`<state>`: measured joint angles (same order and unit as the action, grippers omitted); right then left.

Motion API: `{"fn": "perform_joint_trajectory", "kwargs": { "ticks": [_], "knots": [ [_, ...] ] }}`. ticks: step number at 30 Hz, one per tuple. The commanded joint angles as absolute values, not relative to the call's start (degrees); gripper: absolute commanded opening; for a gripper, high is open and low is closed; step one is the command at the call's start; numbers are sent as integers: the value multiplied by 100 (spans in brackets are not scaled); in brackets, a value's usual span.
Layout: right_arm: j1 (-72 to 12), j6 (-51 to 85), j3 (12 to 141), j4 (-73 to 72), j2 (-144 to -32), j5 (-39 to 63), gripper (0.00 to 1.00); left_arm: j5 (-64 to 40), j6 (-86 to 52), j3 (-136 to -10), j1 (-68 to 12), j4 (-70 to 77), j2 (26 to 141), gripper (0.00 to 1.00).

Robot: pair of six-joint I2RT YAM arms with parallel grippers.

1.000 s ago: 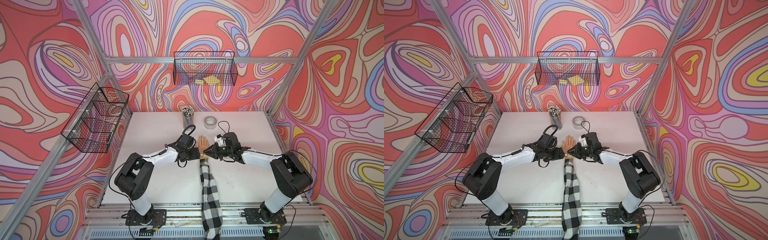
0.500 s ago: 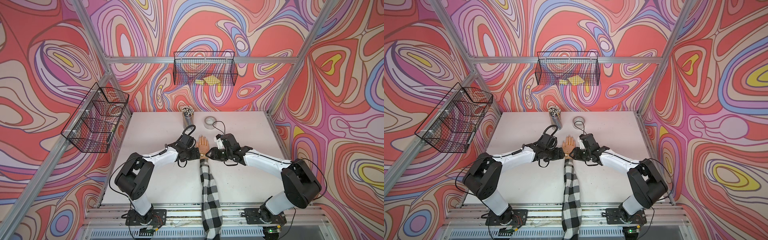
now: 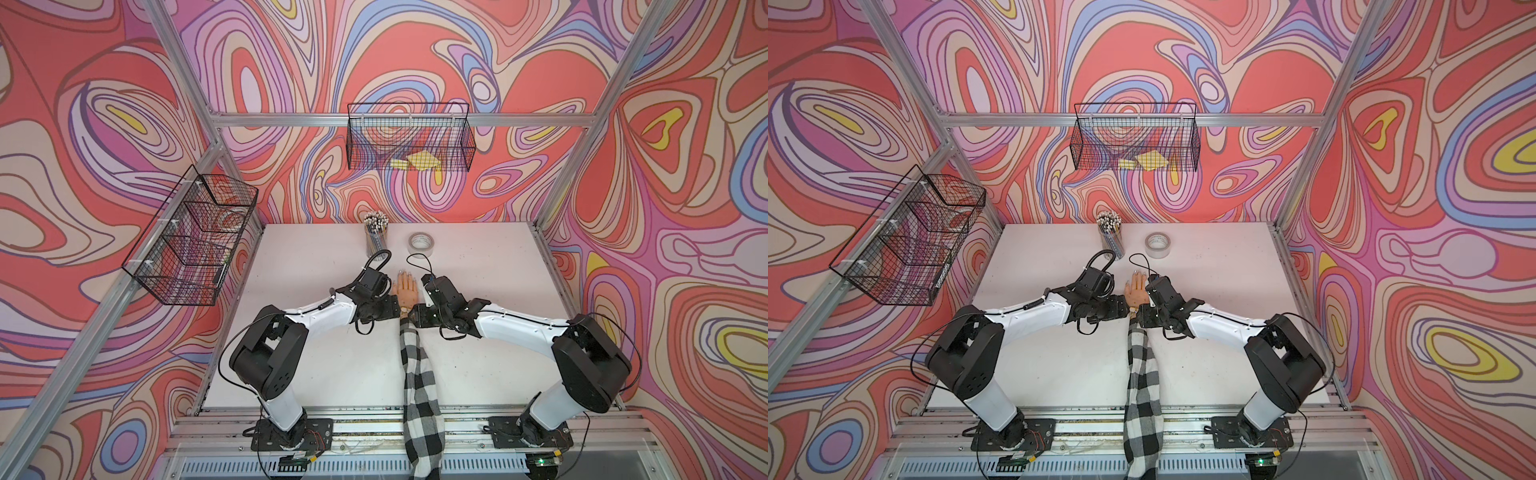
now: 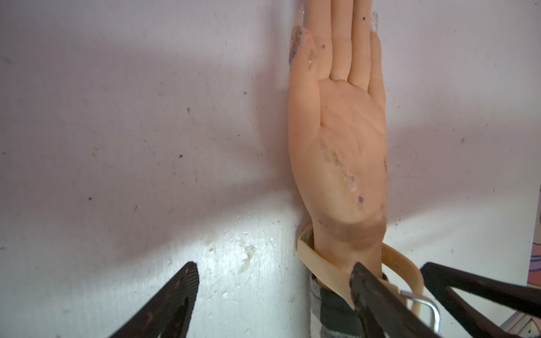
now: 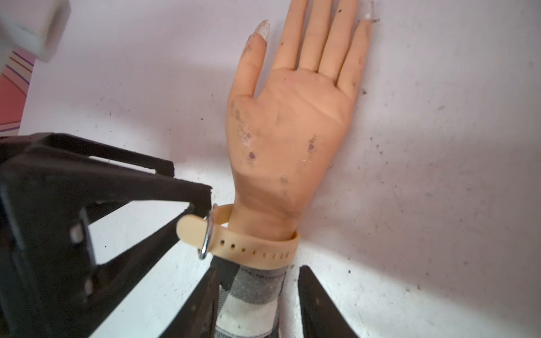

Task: Take off the watch
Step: Take off the watch from the hand.

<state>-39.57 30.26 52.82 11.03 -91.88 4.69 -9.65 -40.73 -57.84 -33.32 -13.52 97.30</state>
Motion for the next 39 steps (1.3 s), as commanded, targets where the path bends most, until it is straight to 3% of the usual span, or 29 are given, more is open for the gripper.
{"fn": "perform_joint_trajectory", "kwargs": {
  "ticks": [1,11,26,39],
  "knots": [
    [-3999,2967,5278,913,-9354,202,46,-966,-4159,-5818,-3328,-1360,9721,83],
    [-4087,2970,5293,657,-9615,125,43,-987,-4184,-5827,-3331,-1345,9740,83],
    [-4087,2809,5281,850,-9424,-167,0,-1009,-4192,-5818,-3331,-1318,9732,83],
    [-4087,2689,5265,937,-8973,-79,0,-882,-4052,-6090,-3270,-1467,9451,83]
  ]
}}
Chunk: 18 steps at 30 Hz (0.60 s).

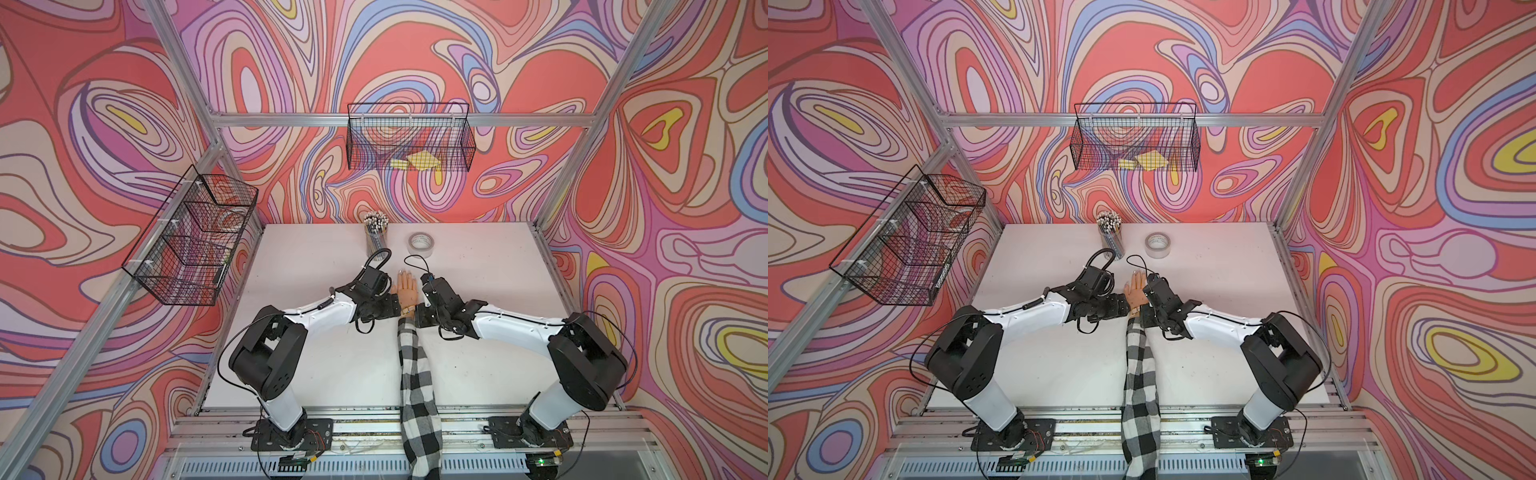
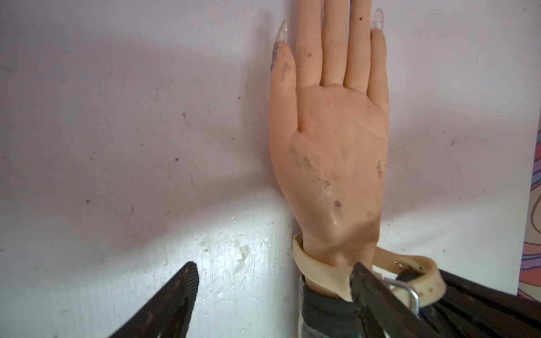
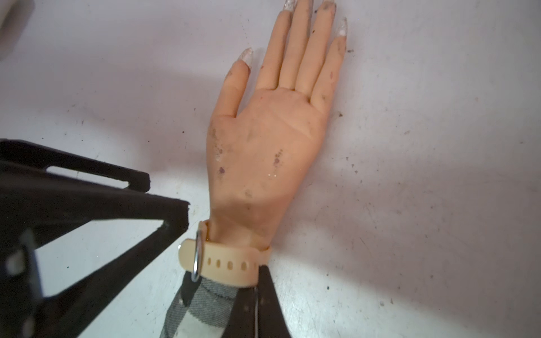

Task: Take off the watch
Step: Take off the watch from the hand.

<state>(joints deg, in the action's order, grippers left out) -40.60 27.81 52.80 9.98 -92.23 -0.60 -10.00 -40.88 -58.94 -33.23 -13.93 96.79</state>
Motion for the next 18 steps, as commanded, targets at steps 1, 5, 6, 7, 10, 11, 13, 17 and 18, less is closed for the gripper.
{"fn": "perform_joint_trajectory", "kwargs": {
  "ticks": [1,5,6,7,10,11,13,17,18],
  "knots": [
    [-4087,2689,5260,942,-8965,-76,0,-887,-4052,-6116,-3265,-1466,9432,83],
    [-4087,2713,5265,928,-8969,-40,0,-970,-4085,-6222,-3261,-1468,9422,83],
    [-4087,2715,5259,930,-8965,-34,0,-1005,-4102,-6231,-3261,-1463,9428,83],
    [-4087,2724,5256,915,-8956,-27,0,-1039,-4121,-6247,-3261,-1468,9431,83],
    [-4087,2733,5262,911,-8982,-11,0,-1109,-4187,-6275,-3261,-1435,9491,83],
    [-4087,2734,5267,912,-8988,-15,0,-1139,-4207,-6288,-3261,-1405,9525,83],
    [-4087,2751,5265,920,-9007,-24,0,-1166,-4243,-6293,-3267,-1371,9588,83],
    [-4087,2820,5247,957,-8992,-58,0,-1153,-4271,-6227,-3267,-1327,9642,83],
    [-4087,2845,5247,973,-8987,-66,0,-1150,-4271,-6199,-3270,-1319,9642,83]
  ]
}}
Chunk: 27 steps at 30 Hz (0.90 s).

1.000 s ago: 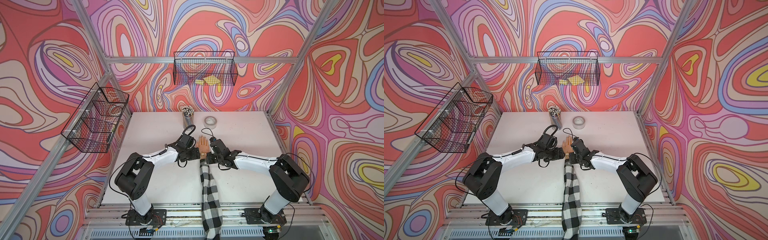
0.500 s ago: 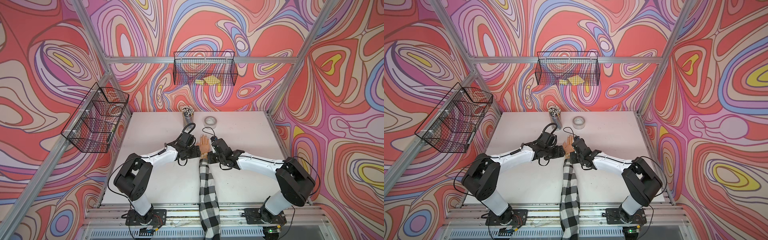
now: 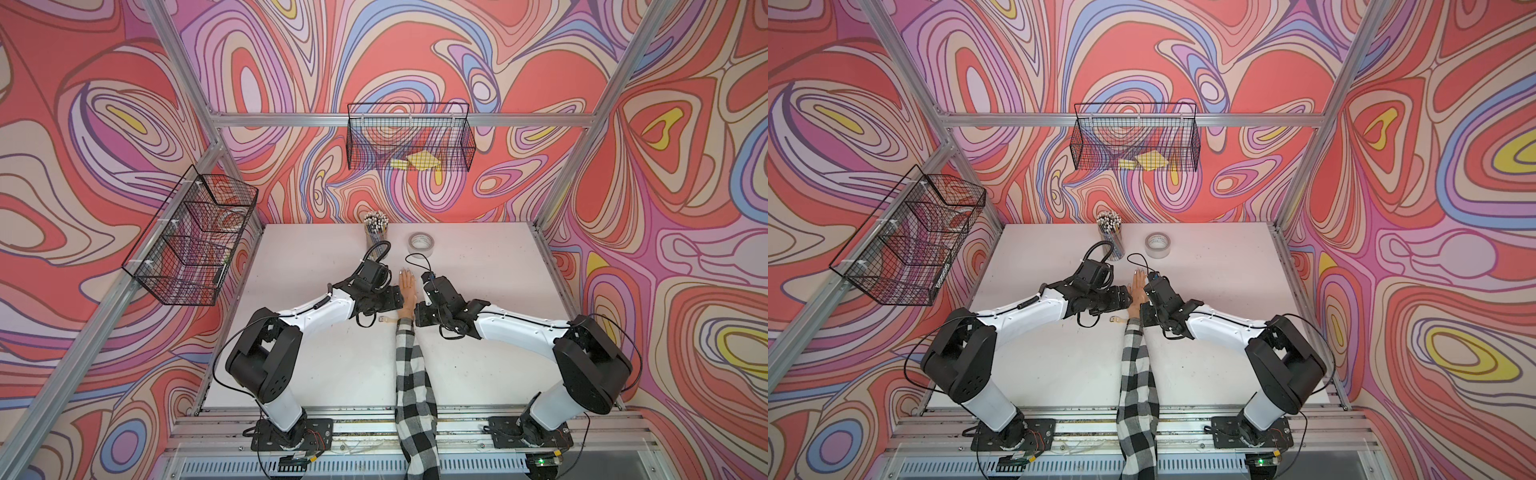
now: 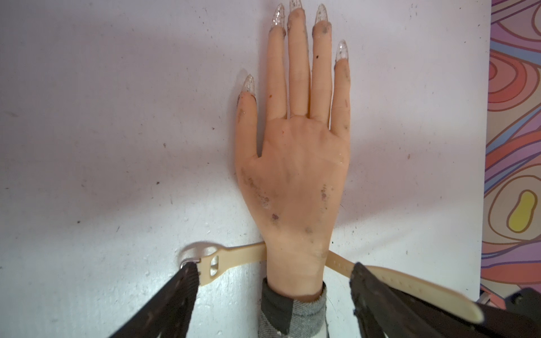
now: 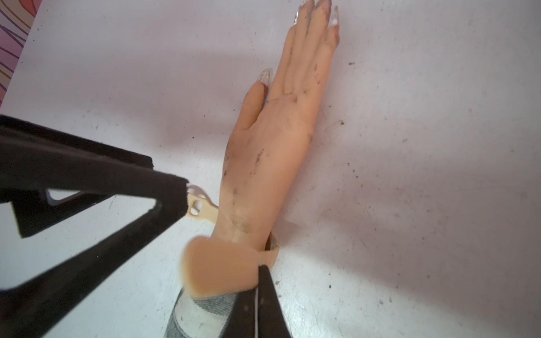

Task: Take off the watch
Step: Take off the watch from the hand.

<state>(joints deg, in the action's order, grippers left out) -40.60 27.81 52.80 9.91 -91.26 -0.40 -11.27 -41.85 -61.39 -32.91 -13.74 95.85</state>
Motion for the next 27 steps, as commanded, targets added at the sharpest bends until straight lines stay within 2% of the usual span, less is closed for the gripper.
{"fn": "perform_joint_trajectory", "kwargs": {
  "ticks": [1,27],
  "knots": [
    [-4089,2864,5273,1016,-8975,-79,0,-1138,-4265,-6169,-3273,-1318,9633,83],
    [-4032,3555,6068,2158,-8003,-397,0,-883,-4107,-5869,-3269,-1450,9367,90]
  ]
}}
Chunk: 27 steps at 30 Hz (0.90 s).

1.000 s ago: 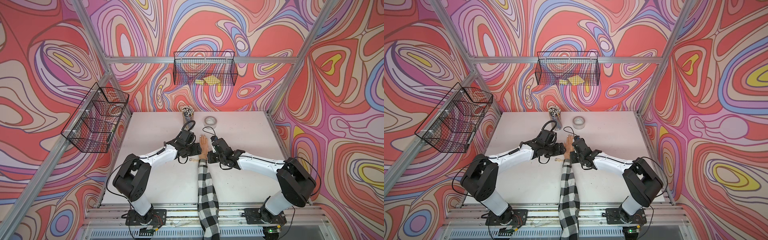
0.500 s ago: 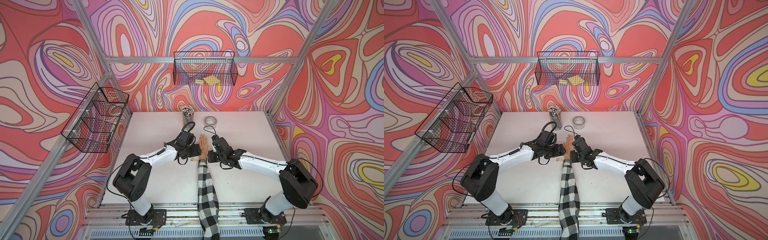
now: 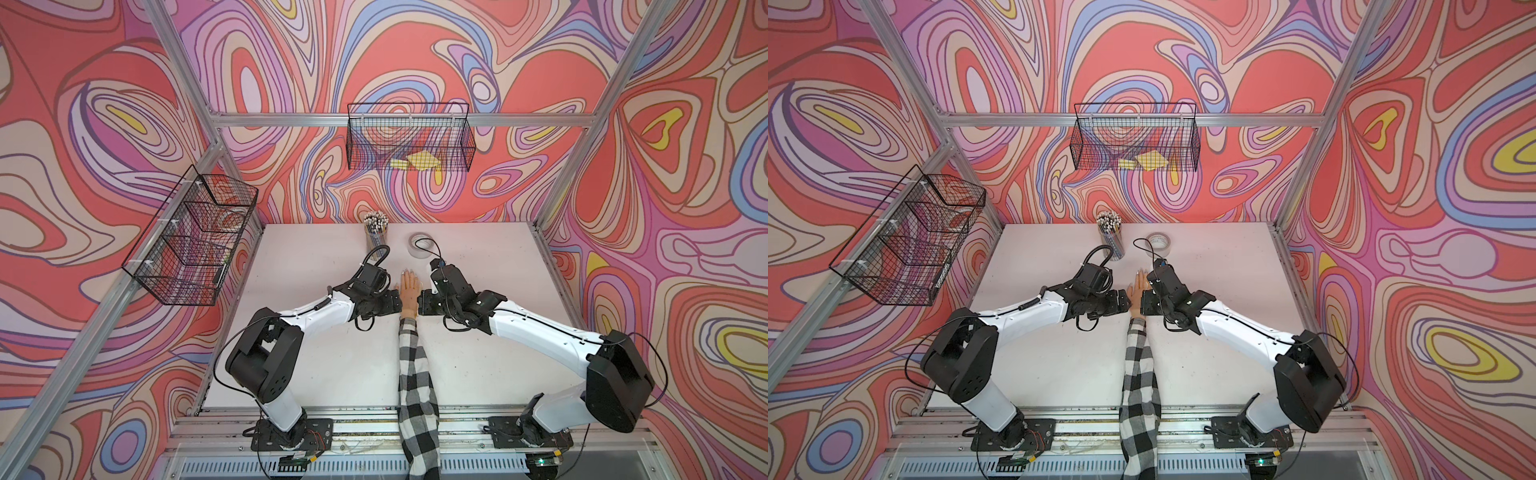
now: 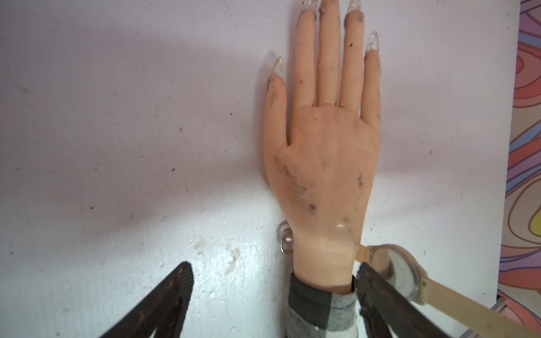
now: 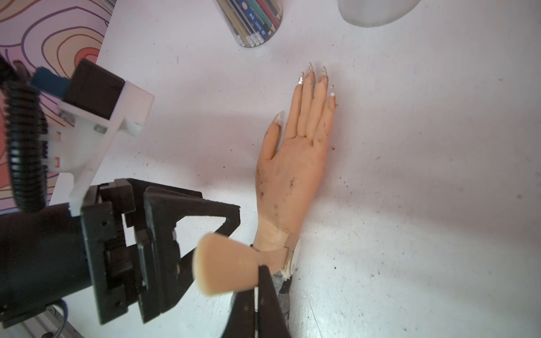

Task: Take off the watch
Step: Take off the watch from the hand, then place the watch at the center of the board.

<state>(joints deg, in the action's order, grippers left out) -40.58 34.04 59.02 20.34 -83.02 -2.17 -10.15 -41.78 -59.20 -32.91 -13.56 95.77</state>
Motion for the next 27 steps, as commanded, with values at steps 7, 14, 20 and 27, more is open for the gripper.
{"fn": "perform_joint_trajectory", "kwargs": {
  "ticks": [7,14,20,27],
  "knots": [
    [-3973,3736,5963,2564,-7469,-637,0,-871,-4043,-5894,-3269,-1462,9313,99],
    [-3920,3917,5773,3113,-6794,-953,0,-914,-4052,-5926,-3270,-1465,9334,99],
    [-3877,4269,5656,4009,-6120,-1385,0,-977,-4027,-5928,-3287,-1462,9317,99],
    [-3663,5031,5672,5646,-5674,-2179,0,-1020,-3955,-5807,-3315,-1654,9165,99]
  ]
}}
